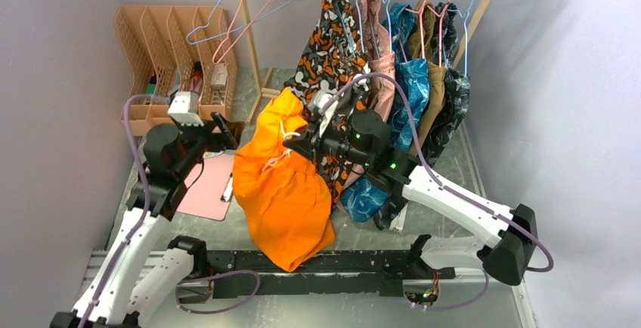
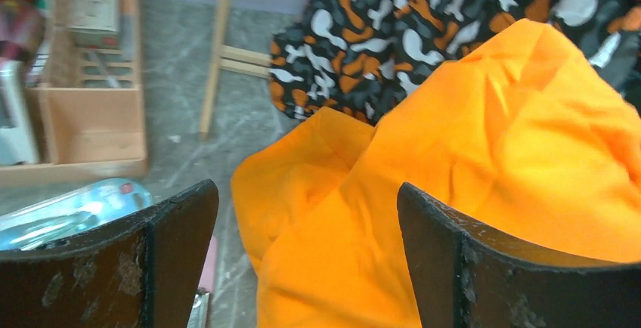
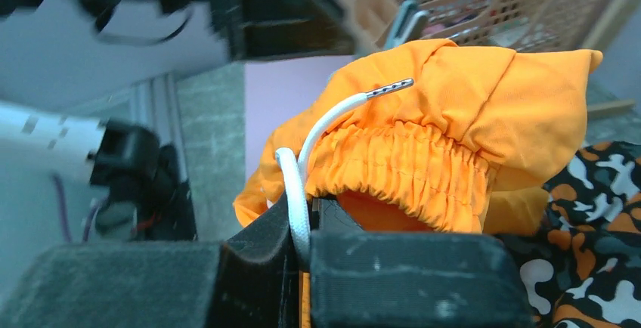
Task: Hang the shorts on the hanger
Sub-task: Adjust the shorts at the center of the board.
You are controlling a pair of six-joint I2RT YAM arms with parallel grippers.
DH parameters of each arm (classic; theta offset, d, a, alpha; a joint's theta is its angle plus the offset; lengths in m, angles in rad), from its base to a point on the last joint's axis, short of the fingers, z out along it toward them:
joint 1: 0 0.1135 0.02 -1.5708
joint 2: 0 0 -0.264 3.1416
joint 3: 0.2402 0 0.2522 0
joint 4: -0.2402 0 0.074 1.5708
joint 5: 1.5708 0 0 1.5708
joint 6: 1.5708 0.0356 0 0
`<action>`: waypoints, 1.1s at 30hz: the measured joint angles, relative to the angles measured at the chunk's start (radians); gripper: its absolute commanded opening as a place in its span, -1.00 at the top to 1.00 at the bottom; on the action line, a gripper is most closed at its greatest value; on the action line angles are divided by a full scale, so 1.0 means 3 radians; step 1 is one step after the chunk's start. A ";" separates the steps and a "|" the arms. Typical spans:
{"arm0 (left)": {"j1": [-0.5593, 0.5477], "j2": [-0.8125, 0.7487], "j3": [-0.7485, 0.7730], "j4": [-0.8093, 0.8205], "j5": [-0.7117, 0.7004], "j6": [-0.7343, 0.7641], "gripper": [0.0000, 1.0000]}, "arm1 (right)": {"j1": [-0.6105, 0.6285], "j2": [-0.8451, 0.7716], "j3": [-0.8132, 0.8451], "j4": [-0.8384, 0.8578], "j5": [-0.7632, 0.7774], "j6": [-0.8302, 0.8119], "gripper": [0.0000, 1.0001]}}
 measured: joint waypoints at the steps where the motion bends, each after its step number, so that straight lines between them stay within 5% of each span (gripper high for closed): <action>1: 0.0000 0.0070 0.0042 0.0000 0.0121 0.0000 -0.84 | 0.0015 -0.0050 0.0003 -0.0072 -0.0094 -0.0078 1.00; 6: -0.0003 0.0305 0.0231 -0.0039 0.0359 -0.0081 -0.86 | 0.0412 -0.0052 -0.0083 -0.0502 -0.0121 -0.0462 0.97; 7: -0.0003 0.0295 0.0252 -0.0070 0.0352 -0.0097 -0.86 | 0.0573 -0.0006 -0.0131 -0.0591 -0.0051 -0.0519 0.84; 11: -0.0003 0.0233 0.0294 -0.0314 0.0230 -0.0172 -0.89 | 0.1045 0.0277 -0.0338 -0.0940 0.0107 -0.0615 -0.23; 13: -0.0003 0.0212 0.0295 -0.0497 0.0169 -0.0197 -0.88 | 0.1088 0.0282 -0.0470 -0.1071 0.0186 -0.0589 -0.48; 21: -0.0003 0.0178 0.0326 -0.1138 0.0158 -0.0289 -0.83 | 0.1040 -0.0251 -0.0702 -0.0970 0.0903 -0.0239 -0.47; 33: -0.0003 0.0431 0.0636 -0.2094 0.0543 -0.0440 -0.74 | 0.0956 -0.0083 -0.0852 -0.0806 0.1259 0.0261 -0.40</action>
